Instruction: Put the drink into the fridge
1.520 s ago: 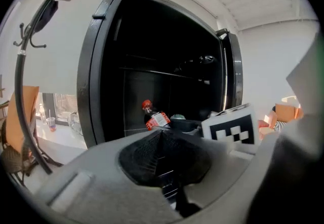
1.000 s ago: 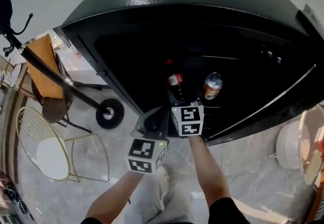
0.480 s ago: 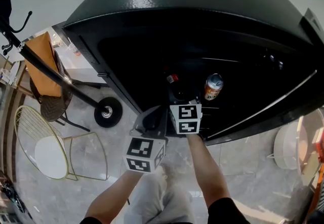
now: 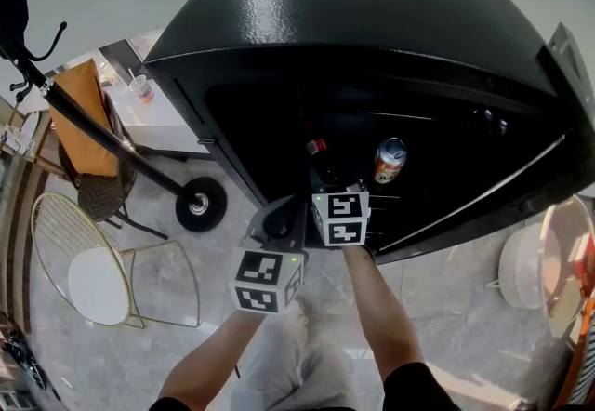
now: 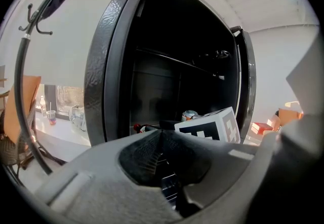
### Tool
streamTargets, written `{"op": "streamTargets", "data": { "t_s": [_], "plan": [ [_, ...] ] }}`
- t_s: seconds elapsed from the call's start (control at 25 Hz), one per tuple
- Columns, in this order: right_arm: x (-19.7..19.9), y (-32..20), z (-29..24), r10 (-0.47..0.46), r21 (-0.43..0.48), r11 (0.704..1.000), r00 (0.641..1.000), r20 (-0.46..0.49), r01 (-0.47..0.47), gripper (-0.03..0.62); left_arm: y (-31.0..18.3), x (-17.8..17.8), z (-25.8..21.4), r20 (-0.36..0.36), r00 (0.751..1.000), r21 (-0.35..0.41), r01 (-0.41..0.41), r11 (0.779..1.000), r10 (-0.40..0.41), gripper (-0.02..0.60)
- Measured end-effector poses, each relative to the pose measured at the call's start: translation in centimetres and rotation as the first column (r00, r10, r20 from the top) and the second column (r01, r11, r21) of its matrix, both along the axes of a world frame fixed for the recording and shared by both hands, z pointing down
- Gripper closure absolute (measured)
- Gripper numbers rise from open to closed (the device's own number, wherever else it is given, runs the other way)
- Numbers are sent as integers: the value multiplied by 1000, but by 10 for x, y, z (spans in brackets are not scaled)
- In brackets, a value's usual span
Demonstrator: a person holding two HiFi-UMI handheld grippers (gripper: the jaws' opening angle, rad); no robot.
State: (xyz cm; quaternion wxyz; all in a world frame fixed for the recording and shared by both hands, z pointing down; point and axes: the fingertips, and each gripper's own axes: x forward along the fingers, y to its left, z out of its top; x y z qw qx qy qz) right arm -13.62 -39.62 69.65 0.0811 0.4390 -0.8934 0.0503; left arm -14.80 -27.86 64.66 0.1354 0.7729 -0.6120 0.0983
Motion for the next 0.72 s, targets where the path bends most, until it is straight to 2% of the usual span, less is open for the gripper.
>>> {"op": "streamTargets", "data": {
  "t_s": [0.28,0.72],
  "plan": [
    [13,25,-35,-1,-26,1000,1000,-25,1,361,9,4,-30,-13,1000,-29,0,1000,0,577],
    [54,89,-142,32,-44,998,999,-43,-34,465,30,28,-117,-22,1000,-20,-19,1000,19,577]
  ]
}}
